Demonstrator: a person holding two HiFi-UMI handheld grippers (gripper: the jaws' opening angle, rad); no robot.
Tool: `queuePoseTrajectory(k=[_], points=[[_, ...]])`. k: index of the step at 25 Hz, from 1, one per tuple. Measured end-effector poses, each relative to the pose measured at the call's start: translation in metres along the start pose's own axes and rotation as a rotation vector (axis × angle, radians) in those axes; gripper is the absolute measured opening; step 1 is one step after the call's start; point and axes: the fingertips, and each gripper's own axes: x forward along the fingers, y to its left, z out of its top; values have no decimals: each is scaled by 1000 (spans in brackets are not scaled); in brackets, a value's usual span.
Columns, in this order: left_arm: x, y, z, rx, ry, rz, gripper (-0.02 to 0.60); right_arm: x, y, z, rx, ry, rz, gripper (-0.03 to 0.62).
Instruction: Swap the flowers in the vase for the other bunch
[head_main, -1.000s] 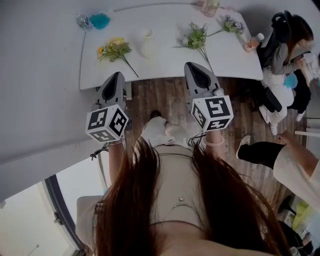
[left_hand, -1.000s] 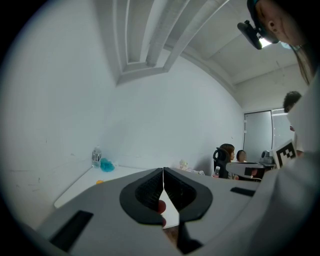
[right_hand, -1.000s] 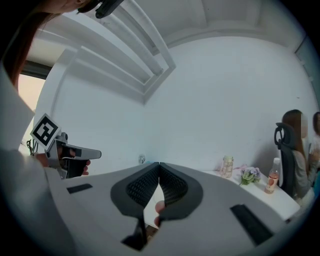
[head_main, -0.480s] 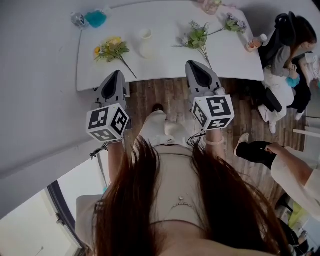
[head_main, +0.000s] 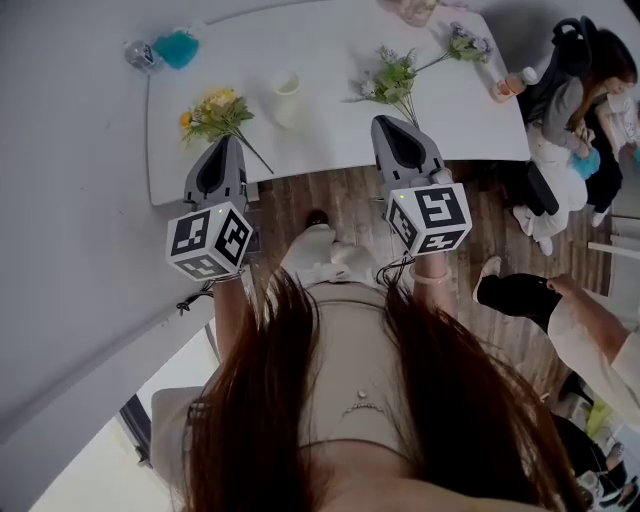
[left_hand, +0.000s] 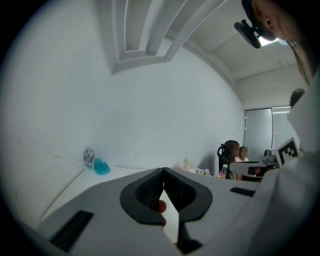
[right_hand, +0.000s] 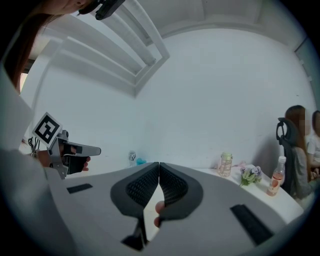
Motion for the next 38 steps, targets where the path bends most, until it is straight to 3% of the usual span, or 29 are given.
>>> queuePoseTrajectory(k=[13, 23, 25, 26, 27, 38], points=[[77, 36, 15, 21, 42, -133, 3, 55, -17, 4, -2, 24, -113, 29], [107, 45, 9, 26, 77, -173, 3, 69, -32, -10, 18, 72, -164, 31], [112, 43, 8, 25, 82, -175, 3, 72, -38, -15, 25, 92, -159, 35], [115, 43, 9, 25, 83, -174, 3, 74, -41, -18, 30, 104, -158, 93], [118, 43, 9, 25, 83, -172, 3, 76, -45, -21, 34, 115, -156, 103], [147, 35, 4, -9, 85, -67, 3, 81, -120, -51, 32, 236, -154, 143]])
